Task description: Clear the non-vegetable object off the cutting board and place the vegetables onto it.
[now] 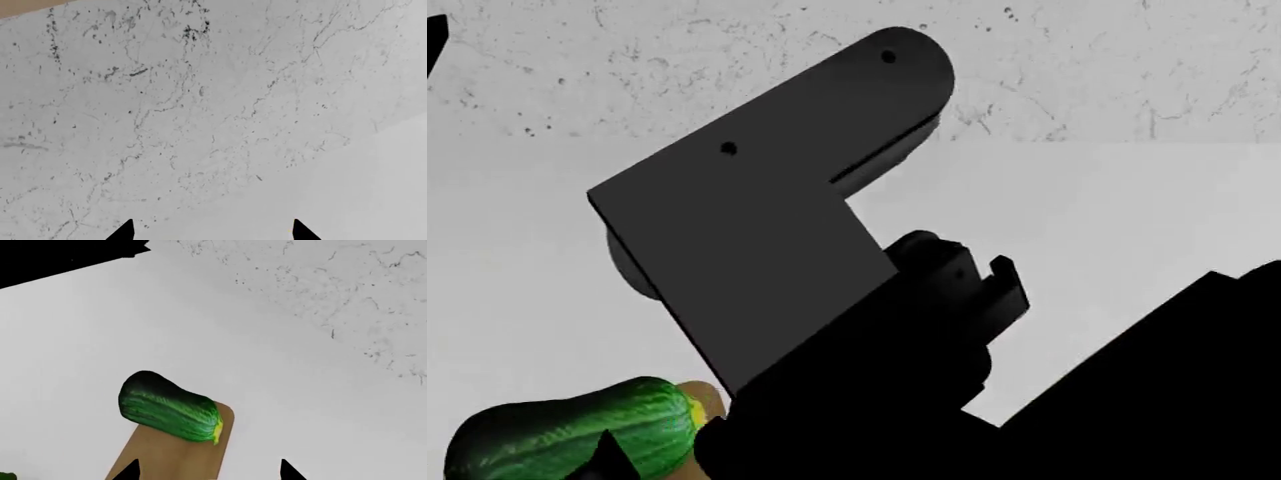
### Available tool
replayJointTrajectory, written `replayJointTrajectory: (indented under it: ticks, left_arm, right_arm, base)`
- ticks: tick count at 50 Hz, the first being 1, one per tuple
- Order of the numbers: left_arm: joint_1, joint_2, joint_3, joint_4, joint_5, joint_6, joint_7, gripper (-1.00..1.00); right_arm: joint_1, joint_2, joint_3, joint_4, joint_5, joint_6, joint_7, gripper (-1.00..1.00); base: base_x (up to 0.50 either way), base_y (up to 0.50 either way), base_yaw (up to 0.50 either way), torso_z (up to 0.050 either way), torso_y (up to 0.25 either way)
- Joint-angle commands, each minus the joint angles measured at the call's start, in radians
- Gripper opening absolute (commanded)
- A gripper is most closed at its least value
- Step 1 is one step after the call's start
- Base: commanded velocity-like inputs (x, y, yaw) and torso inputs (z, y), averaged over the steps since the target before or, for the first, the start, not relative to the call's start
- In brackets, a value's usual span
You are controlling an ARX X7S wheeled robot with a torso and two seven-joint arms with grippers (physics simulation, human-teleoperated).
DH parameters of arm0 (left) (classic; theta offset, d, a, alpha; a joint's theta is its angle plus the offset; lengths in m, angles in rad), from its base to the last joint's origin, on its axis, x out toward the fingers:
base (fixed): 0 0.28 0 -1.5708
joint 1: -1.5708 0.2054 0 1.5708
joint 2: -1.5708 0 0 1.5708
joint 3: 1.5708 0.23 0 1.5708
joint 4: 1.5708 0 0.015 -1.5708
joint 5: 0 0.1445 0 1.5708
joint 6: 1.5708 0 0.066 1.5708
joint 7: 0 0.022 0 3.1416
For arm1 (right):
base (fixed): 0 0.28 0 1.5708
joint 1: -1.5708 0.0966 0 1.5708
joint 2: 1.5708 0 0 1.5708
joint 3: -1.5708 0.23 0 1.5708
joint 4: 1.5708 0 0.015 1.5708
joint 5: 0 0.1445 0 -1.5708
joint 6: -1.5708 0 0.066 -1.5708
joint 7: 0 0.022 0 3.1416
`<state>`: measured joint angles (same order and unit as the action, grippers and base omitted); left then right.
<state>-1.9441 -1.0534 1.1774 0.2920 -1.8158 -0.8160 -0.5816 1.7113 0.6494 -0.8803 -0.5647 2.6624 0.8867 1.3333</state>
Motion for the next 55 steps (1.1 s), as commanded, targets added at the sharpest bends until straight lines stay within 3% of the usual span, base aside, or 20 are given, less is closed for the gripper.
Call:
replayJointTrajectory:
  ticks: [1, 25, 28, 55]
  left_arm:
    - [-0.006, 0.040, -0.029, -0.035, 0.053, 0.002, 0.041, 1.00]
    - [0.010, 0.045, -0.032, -0.034, 0.076, 0.008, 0.038, 1.00]
    - [0.006, 0.039, -0.036, -0.038, 0.085, 0.009, 0.043, 1.00]
    - [-0.011, 0.035, -0.052, -0.077, 0.120, 0.001, 0.051, 1.00]
  right_arm:
    - [0.002, -0.136, -0.003, 0.091, -0.034, 0.024, -0.104, 1.00]
    - [0.000, -0.255, -0.038, 0.167, -0.058, 0.044, -0.186, 1.00]
    - [-0.019, -0.320, -0.041, 0.201, -0.093, 0.048, -0.229, 1.00]
    - [-0.082, -0.482, -0.109, 0.238, -0.147, 0.040, -0.316, 1.00]
  base:
    - [0.00, 0.00, 0.00, 0.000, 0.000]
    - [0.00, 0.00, 0.00, 0.000, 0.000]
    - [0.00, 0.00, 0.00, 0.000, 0.000]
    - [0.00, 0.00, 0.00, 0.000, 0.000]
